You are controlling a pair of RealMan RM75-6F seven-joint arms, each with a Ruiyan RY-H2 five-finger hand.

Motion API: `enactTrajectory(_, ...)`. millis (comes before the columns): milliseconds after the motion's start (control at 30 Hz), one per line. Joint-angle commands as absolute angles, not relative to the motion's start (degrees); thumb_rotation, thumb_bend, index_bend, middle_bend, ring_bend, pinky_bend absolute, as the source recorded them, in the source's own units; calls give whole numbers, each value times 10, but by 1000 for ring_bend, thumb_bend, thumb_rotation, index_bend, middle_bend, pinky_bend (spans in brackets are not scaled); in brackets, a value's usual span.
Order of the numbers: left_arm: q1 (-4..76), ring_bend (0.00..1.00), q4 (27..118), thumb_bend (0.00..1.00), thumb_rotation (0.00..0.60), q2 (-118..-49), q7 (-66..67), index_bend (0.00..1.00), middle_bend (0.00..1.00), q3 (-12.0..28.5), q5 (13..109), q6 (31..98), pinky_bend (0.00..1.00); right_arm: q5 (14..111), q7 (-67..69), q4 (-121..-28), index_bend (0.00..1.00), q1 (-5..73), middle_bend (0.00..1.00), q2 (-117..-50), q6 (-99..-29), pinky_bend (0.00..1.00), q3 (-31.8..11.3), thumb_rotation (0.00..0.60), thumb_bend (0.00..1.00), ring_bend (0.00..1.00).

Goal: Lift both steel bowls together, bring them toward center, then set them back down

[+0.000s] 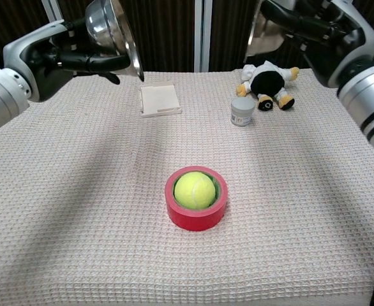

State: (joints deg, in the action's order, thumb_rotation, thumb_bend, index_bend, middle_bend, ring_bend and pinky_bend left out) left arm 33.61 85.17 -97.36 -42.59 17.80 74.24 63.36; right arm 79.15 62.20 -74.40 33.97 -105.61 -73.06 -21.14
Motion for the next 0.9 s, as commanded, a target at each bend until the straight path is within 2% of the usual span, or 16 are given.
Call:
enactTrajectory(33, 341, 295, 850, 256, 600, -984, -430, 394, 358, 183, 745, 637, 477, 794, 654, -740, 388, 357, 295, -1072, -715, 345, -224, 600, 178, 230)
enactTrajectory(267, 354, 295, 838, 256, 600, -1002, -405, 393, 358, 182, 763, 646, 477, 776, 724, -746, 388, 394, 295, -1069, -636, 347, -241, 600, 198, 230)
enactTrajectory(567, 373, 295, 799, 258, 600, -1011, -346, 393, 361, 179, 783, 656, 477, 747, 739, -745, 388, 446, 299, -1065, -535, 348, -255, 600, 205, 230)
enactTrajectory(733, 375, 295, 790, 258, 600, -1014, -337, 393, 362, 178, 780, 658, 477, 738, 724, -733, 388, 464, 302, -1076, -513, 349, -256, 600, 208, 230)
enactTrajectory(900, 366, 295, 790, 259, 600, -1008, -351, 393, 361, 178, 777, 669, 477, 732, 727, -733, 388, 457, 303, -1078, -524, 351, -260, 600, 218, 230)
